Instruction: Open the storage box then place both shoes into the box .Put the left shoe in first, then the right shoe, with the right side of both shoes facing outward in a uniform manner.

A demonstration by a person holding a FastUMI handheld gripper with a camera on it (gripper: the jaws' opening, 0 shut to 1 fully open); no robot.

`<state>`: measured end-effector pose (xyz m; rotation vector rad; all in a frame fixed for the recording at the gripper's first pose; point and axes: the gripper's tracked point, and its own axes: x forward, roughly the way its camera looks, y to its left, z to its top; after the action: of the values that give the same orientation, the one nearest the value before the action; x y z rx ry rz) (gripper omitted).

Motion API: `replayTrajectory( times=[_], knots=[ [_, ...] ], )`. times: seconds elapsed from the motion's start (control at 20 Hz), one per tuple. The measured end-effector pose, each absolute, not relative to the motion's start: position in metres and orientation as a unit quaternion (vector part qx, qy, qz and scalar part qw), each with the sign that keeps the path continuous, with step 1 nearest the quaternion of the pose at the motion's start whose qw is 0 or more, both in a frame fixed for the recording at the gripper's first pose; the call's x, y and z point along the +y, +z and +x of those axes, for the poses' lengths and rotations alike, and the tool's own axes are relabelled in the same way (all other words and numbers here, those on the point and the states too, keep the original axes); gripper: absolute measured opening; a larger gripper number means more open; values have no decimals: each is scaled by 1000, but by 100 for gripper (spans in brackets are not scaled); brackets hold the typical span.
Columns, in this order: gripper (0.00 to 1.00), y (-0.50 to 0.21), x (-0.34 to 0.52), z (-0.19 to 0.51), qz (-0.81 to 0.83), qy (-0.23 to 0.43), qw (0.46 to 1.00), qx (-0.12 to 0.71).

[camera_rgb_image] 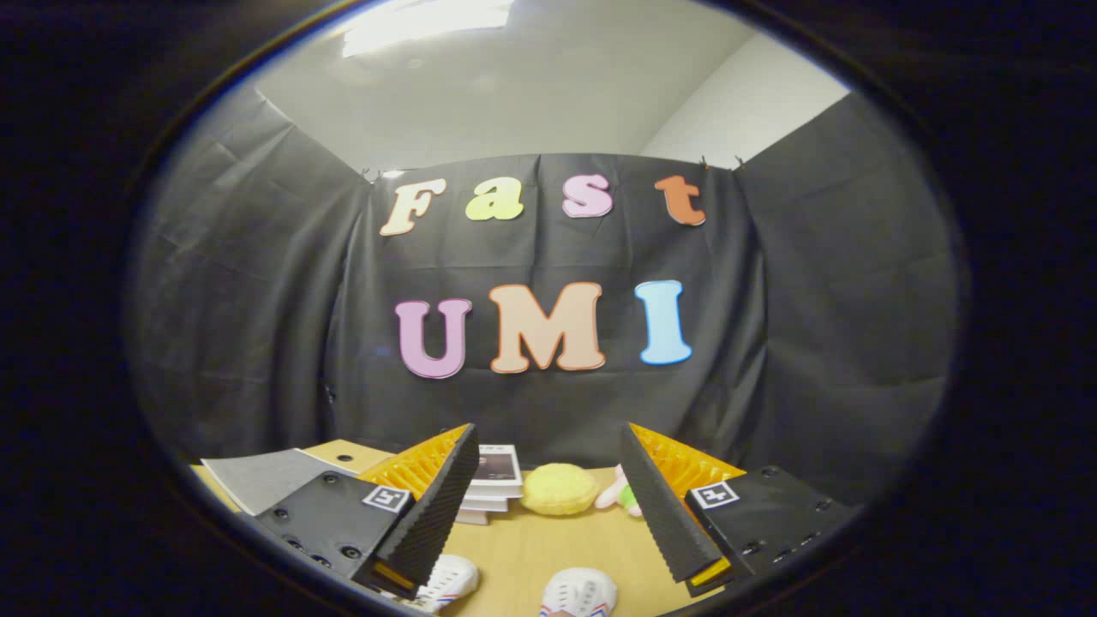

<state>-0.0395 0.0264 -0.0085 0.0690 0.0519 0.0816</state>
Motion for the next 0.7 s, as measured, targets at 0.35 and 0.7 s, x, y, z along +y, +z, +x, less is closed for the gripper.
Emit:
replayTrajectory(
  times=[0.35, 0.7],
  knots=[
    [100, -53, 77, -69, 135, 83, 983, 95],
    [100, -109, 136, -100, 258, 113, 939, 199]
  ],
)
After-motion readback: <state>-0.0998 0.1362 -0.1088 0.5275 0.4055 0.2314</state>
